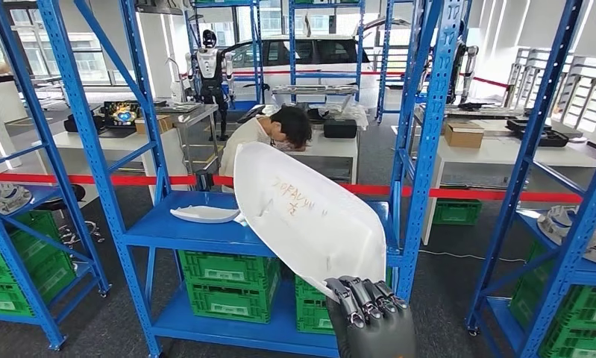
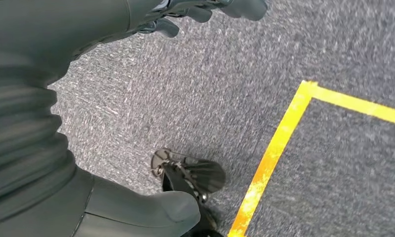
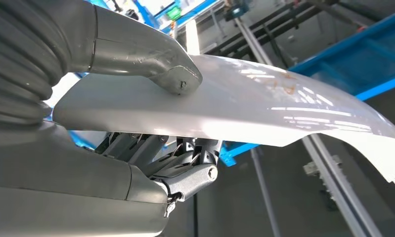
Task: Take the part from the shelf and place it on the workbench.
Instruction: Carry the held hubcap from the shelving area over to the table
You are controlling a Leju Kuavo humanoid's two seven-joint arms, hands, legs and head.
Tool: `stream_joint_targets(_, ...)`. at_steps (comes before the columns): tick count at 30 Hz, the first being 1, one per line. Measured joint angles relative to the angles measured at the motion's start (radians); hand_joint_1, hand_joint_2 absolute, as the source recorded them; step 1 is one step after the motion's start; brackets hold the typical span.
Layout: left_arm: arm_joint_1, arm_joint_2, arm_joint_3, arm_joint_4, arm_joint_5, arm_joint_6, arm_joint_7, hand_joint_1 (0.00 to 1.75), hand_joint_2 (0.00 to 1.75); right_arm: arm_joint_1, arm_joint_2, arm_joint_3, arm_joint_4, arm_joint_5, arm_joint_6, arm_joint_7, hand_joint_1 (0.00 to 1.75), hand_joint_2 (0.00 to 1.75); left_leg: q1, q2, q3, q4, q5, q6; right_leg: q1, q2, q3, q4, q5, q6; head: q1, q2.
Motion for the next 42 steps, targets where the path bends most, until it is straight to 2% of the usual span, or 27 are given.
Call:
stream_joint_targets(1,0.000,0.000,0.000,0.000,0.000,-0.001,-0.001,0.00,1.75,0.000,0.001,0.000,0.000,0.000,0.001,-0.001,1.75,1.75,0.004,0.004,0.015,-0.035,0.028,-0.004,-0.002,-0.009,0.003,0.001,-0.003,0.004,0.000,0.000)
stream_joint_targets(3,0.000,0.000,0.000,0.000,0.000,-0.005,-0.002,0.00,1.75,-0.001,0.002,0.000,0.000,0.000,0.002,-0.001,1.75,1.75,0.008,0.032,0.081,-0.167,0.091,-0.012,-0.006,-0.025,0.010,0.006,-0.013,0.016,0.000,0.000)
stream_joint_targets(4,-0.001,-0.001,0.000,0.000,0.000,-0.007,-0.002,0.00,1.75,-0.002,0.002,0.000,0.000,0.000,0.002,-0.001,1.75,1.75,0.008,0.043,0.110,-0.222,0.109,-0.009,-0.006,-0.032,0.012,0.010,-0.019,0.023,0.000,0.000)
stream_joint_targets(6,-0.002,-0.003,0.000,0.001,0.000,-0.008,-0.003,0.00,1.75,-0.003,0.003,0.000,0.000,0.000,0.002,-0.001,1.75,1.75,0.003,0.049,0.128,-0.262,0.113,0.008,-0.002,-0.043,0.015,0.013,-0.025,0.037,0.001,0.000)
stream_joint_targets(8,0.000,-0.002,0.001,0.000,0.000,-0.007,-0.001,0.00,1.75,-0.004,0.004,0.000,0.000,0.000,0.003,0.000,1.75,1.75,0.001,0.030,0.129,-0.264,0.115,0.028,-0.004,-0.052,0.020,0.010,-0.028,0.049,0.002,0.000)
stream_joint_targets(9,0.002,-0.001,0.001,0.000,0.000,-0.006,0.000,0.00,1.75,-0.005,0.004,-0.001,0.000,0.000,0.003,0.000,1.75,1.75,0.001,0.022,0.130,-0.265,0.116,0.036,-0.007,-0.046,0.019,0.019,-0.036,0.054,0.002,0.000)
stream_joint_targets(11,0.002,0.001,0.002,0.000,-0.001,-0.002,0.002,0.00,1.75,-0.006,0.004,-0.001,0.000,0.000,0.004,0.002,1.75,1.75,0.003,0.006,0.133,-0.268,0.119,0.049,-0.010,-0.015,-0.012,0.093,-0.080,0.059,0.002,0.000)
stream_joint_targets(13,0.000,0.002,0.002,0.000,-0.001,0.001,0.004,0.00,1.75,-0.005,0.004,0.000,0.002,0.000,0.004,0.003,1.75,1.75,-0.001,-0.012,0.132,-0.268,0.119,0.056,-0.007,0.009,-0.081,0.229,-0.137,0.056,0.003,0.000)
stream_joint_targets(14,0.001,0.002,0.002,0.000,-0.002,0.001,0.004,0.00,1.75,-0.003,0.004,0.000,0.003,0.000,0.004,0.003,1.75,1.75,-0.003,-0.022,0.132,-0.268,0.119,0.058,-0.005,0.014,-0.111,0.282,-0.151,0.053,0.003,0.000)
stream_joint_targets(15,0.002,0.002,0.002,0.000,-0.002,0.001,0.005,0.00,1.75,-0.002,0.004,0.000,0.005,0.000,0.005,0.004,1.75,1.75,-0.006,-0.033,0.132,-0.268,0.119,0.059,-0.003,0.016,-0.125,0.300,-0.146,0.049,0.003,0.000)
stream_joint_targets(16,0.003,0.001,0.002,0.000,-0.002,0.001,0.005,0.00,1.75,-0.002,0.004,0.000,0.006,0.000,0.005,0.005,1.75,1.75,-0.008,-0.044,0.133,-0.268,0.119,0.059,0.000,0.019,-0.120,0.277,-0.121,0.043,0.003,0.000)
stream_joint_targets(18,0.004,0.001,0.002,0.000,-0.002,-0.003,0.005,0.00,1.75,-0.004,0.003,0.000,0.006,0.000,0.005,0.011,1.75,1.75,-0.008,-0.066,0.135,-0.267,0.119,0.058,0.006,0.044,-0.063,0.145,-0.048,0.028,0.003,0.000)
stream_joint_targets(19,0.003,0.001,0.002,0.000,-0.002,-0.005,0.005,0.00,1.75,-0.006,0.003,0.000,0.006,0.000,0.005,0.015,1.75,1.75,-0.009,-0.076,0.135,-0.267,0.119,0.056,0.009,0.058,-0.035,0.080,-0.023,0.023,0.003,0.000)
stream_joint_targets(21,0.002,0.000,0.002,0.000,-0.004,-0.008,0.006,0.00,1.75,-0.011,0.002,0.000,0.006,0.000,0.006,0.024,1.75,1.75,-0.009,-0.092,0.131,-0.267,0.122,0.047,0.014,0.074,-0.009,0.019,-0.009,0.019,0.003,0.000)
stream_joint_targets(23,0.003,0.000,0.002,0.000,-0.007,-0.008,0.010,0.00,1.75,-0.014,0.001,0.000,0.006,0.000,0.008,0.034,1.75,1.75,-0.008,-0.104,0.126,-0.270,0.125,0.035,0.014,0.058,-0.005,0.011,-0.005,0.014,0.003,0.000)
stream_joint_targets(24,0.004,0.000,0.002,0.000,-0.009,-0.008,0.011,0.00,1.75,-0.015,0.001,0.001,0.006,0.000,0.011,0.040,1.75,1.75,-0.009,-0.094,0.123,-0.265,0.122,0.031,0.012,0.049,0.000,0.005,-0.002,0.009,0.003,0.000)
stream_joint_targets(26,0.004,0.000,0.002,0.000,-0.011,-0.008,0.012,0.00,1.75,-0.019,0.000,0.002,0.006,0.000,0.016,0.048,1.75,1.75,-0.012,-0.051,0.094,-0.207,0.088,0.024,0.007,0.030,0.008,-0.006,0.004,-0.003,0.002,0.000)
stream_joint_targets(27,0.002,0.000,0.002,0.000,-0.012,-0.008,0.012,0.00,1.75,-0.020,0.000,0.003,0.006,0.000,0.017,0.050,1.75,1.75,-0.012,-0.027,0.068,-0.150,0.058,0.021,0.008,0.020,0.010,-0.007,0.004,-0.007,0.002,0.000)
stream_joint_targets(29,0.001,0.000,0.002,0.000,-0.013,-0.008,0.012,0.00,1.75,-0.019,-0.001,0.005,0.006,0.000,0.018,0.050,1.75,1.75,-0.007,-0.007,0.009,-0.030,0.006,0.013,0.008,-0.002,0.010,-0.007,0.001,-0.009,0.002,0.000)
stream_joint_targets(30,0.001,0.000,0.002,0.000,-0.013,-0.008,0.012,0.00,1.75,-0.018,-0.001,0.007,0.006,0.000,0.019,0.049,1.75,1.75,-0.005,-0.003,-0.003,-0.004,0.003,0.009,0.008,-0.013,0.010,-0.006,0.000,-0.009,0.002,0.000)
stream_joint_targets(31,0.002,0.000,0.002,0.000,-0.013,-0.008,0.012,0.00,1.75,-0.018,-0.001,0.008,0.006,0.000,0.018,0.049,1.75,1.75,-0.002,0.001,0.004,-0.018,0.020,0.006,0.007,-0.024,0.011,-0.006,-0.002,-0.007,0.002,0.000)
stream_joint_targets(34,0.001,0.001,0.002,0.000,-0.013,-0.009,0.013,0.00,1.75,-0.019,-0.002,0.011,0.006,0.000,0.018,0.050,1.75,1.75,0.001,0.040,0.103,-0.204,0.102,0.002,0.005,-0.052,0.015,0.003,-0.012,0.008,0.002,0.000)
stream_joint_targets(36,-0.001,0.000,0.002,0.000,-0.013,-0.009,0.013,0.00,1.75,-0.020,-0.002,0.011,0.006,0.000,0.018,0.050,1.75,1.75,-0.003,0.059,0.134,-0.265,0.114,0.013,0.009,-0.067,0.016,0.009,-0.020,0.020,0.002,0.000)
stream_joint_targets(38,0.000,0.000,0.002,0.000,-0.013,-0.010,0.012,0.00,1.75,-0.022,-0.003,0.014,0.006,0.000,0.019,0.051,1.75,1.75,-0.006,0.044,0.131,-0.265,0.115,0.030,0.009,-0.081,0.020,0.008,-0.022,0.032,0.003,0.000)
stream_joint_targets(39,0.001,0.000,0.002,0.000,-0.013,-0.010,0.012,0.00,1.75,-0.023,-0.003,0.015,0.006,0.000,0.019,0.054,1.75,1.75,-0.006,0.033,0.132,-0.267,0.116,0.037,0.007,-0.082,0.023,0.008,-0.025,0.038,0.003,0.000)
stream_joint_targets(40,0.001,0.000,0.002,0.000,-0.013,-0.010,0.012,0.00,1.75,-0.024,-0.004,0.016,0.006,0.000,0.020,0.058,1.75,1.75,-0.004,0.024,0.133,-0.269,0.117,0.043,0.004,-0.067,0.020,0.020,-0.035,0.044,0.003,0.000)
stream_joint_targets(42,-0.001,0.001,0.003,0.000,-0.013,-0.012,0.012,0.00,1.75,-0.025,-0.008,0.019,0.005,0.000,0.024,0.070,1.75,1.75,0.000,0.005,0.136,-0.272,0.120,0.053,-0.001,-0.019,-0.013,0.096,-0.079,0.051,0.003,0.000)
